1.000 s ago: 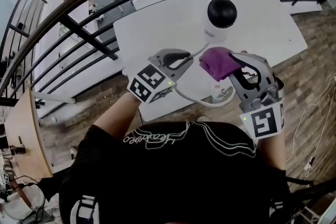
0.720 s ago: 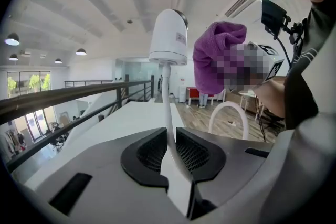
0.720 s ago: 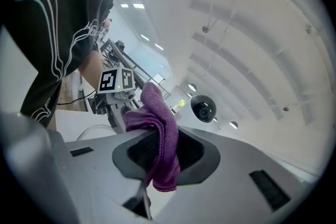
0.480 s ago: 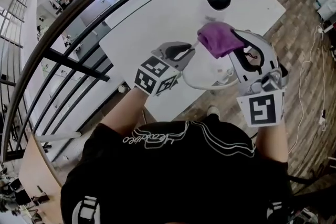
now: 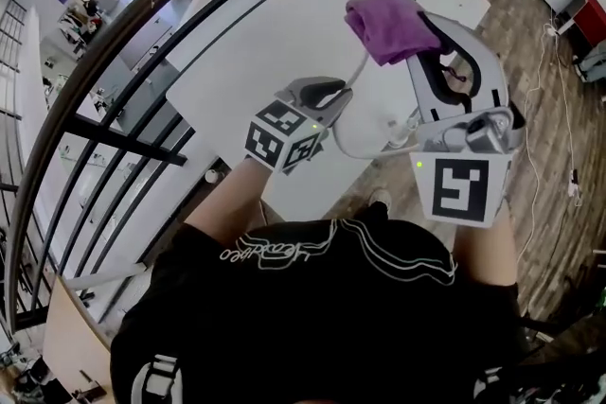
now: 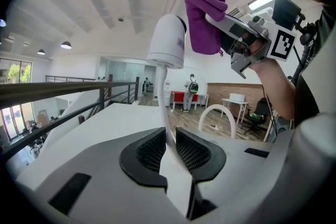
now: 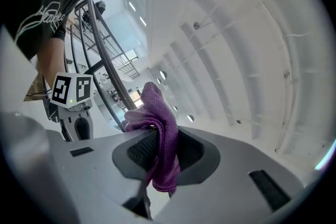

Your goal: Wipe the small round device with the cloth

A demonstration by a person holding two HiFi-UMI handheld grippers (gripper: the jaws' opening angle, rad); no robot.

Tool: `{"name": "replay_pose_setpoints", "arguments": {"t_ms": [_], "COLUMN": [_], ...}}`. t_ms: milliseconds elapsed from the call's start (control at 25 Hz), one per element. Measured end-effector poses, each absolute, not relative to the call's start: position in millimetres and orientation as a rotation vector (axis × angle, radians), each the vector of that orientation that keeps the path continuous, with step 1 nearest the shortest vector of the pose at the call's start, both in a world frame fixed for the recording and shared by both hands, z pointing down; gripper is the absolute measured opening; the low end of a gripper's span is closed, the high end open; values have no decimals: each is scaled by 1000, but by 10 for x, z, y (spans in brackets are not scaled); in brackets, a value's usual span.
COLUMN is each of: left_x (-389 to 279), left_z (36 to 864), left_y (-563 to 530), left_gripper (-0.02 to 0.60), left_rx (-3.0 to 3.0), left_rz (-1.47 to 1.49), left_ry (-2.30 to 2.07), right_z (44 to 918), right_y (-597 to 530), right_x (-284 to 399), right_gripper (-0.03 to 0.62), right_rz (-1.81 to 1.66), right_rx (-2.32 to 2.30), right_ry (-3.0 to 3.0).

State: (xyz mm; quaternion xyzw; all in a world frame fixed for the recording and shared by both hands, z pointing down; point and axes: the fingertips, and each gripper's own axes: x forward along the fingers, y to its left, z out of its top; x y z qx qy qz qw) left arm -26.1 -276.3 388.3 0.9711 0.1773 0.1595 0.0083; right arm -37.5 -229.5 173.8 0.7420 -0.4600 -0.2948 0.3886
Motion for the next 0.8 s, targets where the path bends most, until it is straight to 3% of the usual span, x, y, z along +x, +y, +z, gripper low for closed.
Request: {"name": "replay_pose_setpoints", "arguments": {"t_ms": [800], "left_x": [-270], "left_z": [3835], "left_y": [-2724], "left_gripper": [55], "left_rx": [3006], "left_rz": [461], "left_ry": [650], "right_z": [1822], "right_y": [-2649], "right_x": [-409], "right_gripper": [72], "right_rz": [-716], "right_rx": [1732], "right_ry": [-897]}}
